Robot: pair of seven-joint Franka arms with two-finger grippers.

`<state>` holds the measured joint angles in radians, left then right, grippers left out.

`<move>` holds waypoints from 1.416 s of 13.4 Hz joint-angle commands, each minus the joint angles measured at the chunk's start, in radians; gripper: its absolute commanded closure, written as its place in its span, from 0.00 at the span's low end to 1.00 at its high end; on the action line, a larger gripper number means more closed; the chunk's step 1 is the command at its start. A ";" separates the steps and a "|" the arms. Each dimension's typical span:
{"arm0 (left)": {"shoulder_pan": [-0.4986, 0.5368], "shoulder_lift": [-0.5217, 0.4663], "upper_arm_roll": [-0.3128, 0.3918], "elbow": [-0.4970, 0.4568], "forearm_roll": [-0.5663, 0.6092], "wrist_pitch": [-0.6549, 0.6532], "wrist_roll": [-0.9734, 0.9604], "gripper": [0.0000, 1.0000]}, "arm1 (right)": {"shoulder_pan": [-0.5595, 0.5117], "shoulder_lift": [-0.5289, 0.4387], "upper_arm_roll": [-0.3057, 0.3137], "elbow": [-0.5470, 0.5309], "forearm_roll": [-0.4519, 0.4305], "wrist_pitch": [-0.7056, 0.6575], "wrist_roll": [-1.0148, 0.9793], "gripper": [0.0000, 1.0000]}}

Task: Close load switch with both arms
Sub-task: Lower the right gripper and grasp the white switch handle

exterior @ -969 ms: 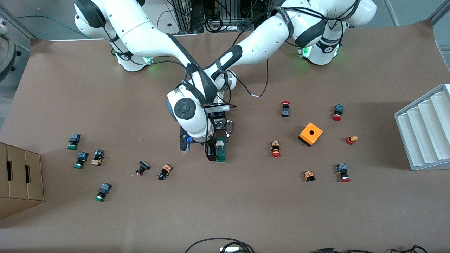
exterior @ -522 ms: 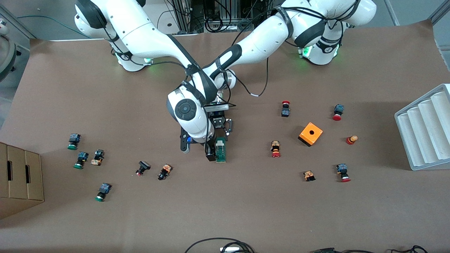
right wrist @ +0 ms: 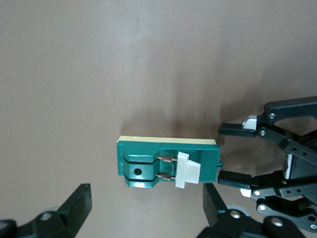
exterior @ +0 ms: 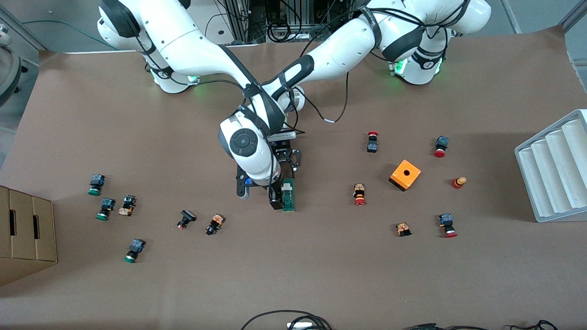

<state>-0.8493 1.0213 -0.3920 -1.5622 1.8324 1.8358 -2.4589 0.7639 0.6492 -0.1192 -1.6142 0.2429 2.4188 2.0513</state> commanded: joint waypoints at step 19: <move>0.003 0.009 -0.013 -0.013 0.001 -0.023 0.014 0.57 | 0.054 0.035 -0.005 -0.022 0.026 0.097 0.024 0.14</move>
<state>-0.8512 1.0250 -0.3964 -1.5685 1.8343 1.8294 -2.4545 0.8068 0.6782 -0.1183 -1.6181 0.2429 2.4718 2.0674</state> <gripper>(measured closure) 0.546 0.137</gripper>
